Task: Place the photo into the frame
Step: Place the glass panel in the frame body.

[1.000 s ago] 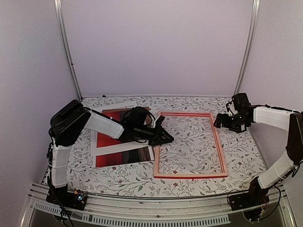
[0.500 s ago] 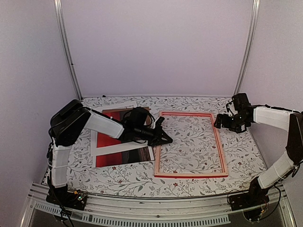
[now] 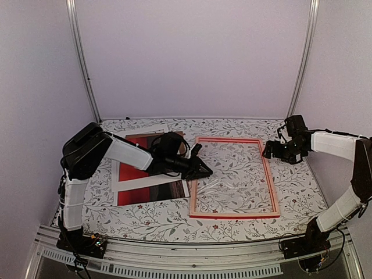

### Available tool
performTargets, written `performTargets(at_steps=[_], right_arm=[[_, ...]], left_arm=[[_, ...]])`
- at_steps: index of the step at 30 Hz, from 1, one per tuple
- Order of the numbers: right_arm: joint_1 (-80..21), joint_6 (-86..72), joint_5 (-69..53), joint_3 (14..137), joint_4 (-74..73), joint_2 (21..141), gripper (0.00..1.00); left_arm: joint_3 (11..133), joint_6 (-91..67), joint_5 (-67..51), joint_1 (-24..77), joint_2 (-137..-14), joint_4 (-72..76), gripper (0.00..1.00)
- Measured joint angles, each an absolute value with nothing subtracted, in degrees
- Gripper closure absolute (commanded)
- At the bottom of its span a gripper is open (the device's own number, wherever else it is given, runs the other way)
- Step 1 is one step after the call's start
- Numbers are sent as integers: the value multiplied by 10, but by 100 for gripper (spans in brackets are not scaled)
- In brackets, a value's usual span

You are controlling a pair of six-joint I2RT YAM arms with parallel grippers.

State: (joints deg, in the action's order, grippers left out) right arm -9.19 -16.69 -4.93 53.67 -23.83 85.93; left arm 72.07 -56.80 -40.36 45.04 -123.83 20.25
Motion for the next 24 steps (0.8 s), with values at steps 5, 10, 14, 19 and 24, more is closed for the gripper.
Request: performTargets(at_steps=[5, 10, 14, 19, 24], right_arm=[[-92, -167, -51, 528, -236, 859, 1], [-92, -167, -53, 528, -235, 859, 1], [-92, -167, -59, 528, -235, 860, 1], [-105, -167, -69, 529, -234, 859, 1], [-136, -167, -81, 541, -230, 860, 1]], left_arm=[[724, -555, -393, 452, -1238, 186, 66], [731, -542, -382, 453, -1238, 164, 58], [736, -531, -375, 453, -1238, 147, 49], [742, -519, -364, 454, -1238, 125, 40], [744, -508, -352, 454, -1238, 103, 32]])
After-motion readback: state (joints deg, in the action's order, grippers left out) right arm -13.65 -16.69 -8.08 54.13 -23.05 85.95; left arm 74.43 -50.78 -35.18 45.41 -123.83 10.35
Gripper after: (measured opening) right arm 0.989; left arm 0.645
